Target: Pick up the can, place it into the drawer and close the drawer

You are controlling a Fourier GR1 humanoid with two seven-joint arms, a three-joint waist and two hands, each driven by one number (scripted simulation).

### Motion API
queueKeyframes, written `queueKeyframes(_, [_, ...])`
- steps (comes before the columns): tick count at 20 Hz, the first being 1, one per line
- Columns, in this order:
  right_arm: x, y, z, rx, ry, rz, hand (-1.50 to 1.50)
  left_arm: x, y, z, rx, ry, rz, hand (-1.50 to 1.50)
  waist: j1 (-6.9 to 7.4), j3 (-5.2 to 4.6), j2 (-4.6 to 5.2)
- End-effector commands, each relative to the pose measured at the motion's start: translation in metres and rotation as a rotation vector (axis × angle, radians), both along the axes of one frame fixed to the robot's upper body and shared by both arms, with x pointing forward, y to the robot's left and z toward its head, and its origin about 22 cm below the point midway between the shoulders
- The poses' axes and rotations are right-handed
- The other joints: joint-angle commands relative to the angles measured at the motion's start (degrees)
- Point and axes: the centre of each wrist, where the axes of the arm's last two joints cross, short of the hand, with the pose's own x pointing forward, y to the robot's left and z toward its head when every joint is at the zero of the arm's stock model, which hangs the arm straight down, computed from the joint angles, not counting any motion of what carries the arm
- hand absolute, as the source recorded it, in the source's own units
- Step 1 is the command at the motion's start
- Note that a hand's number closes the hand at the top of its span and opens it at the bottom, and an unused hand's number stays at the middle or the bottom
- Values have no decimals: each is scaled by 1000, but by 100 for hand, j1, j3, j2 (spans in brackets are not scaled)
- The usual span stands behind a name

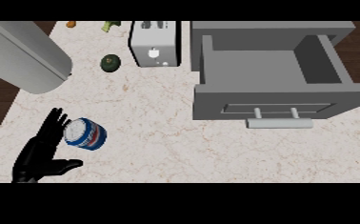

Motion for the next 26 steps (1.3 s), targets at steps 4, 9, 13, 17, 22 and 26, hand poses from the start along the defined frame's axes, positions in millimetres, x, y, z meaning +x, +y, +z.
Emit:
queueKeyframes(4, [-3, -4, 32, 5, -2, 0, -150, 3, 2, -18, -45, 34, -17, -150, 0, -1, -2])
queueKeyframes(9, [0, -10, -2, 15, -18, 13, -150, 14, 3, -29, -97, 9, -24, -150, -6, 1, 2])
queueKeyframes(13, [-17, 7, 15, 19, 21, -3, -150, 34, -24, -38, -124, 9, 2, -150, -40, -3, 5])
queueKeyframes(17, [-14, 3, 9, 23, 9, 20, -150, 32, -32, -43, -184, -1, -13, 150, -28, -1, 1])
queueKeyframes(22, [-5, -4, 5, 31, 17, 3, -150, 49, -40, -24, -223, -12, -152, 150, 15, 4, -7])
queueKeyframes(26, [-16, 0, 15, 34, -8, -6, -150, 52, -30, -14, -249, -73, -178, 150, -6, 2, -9])
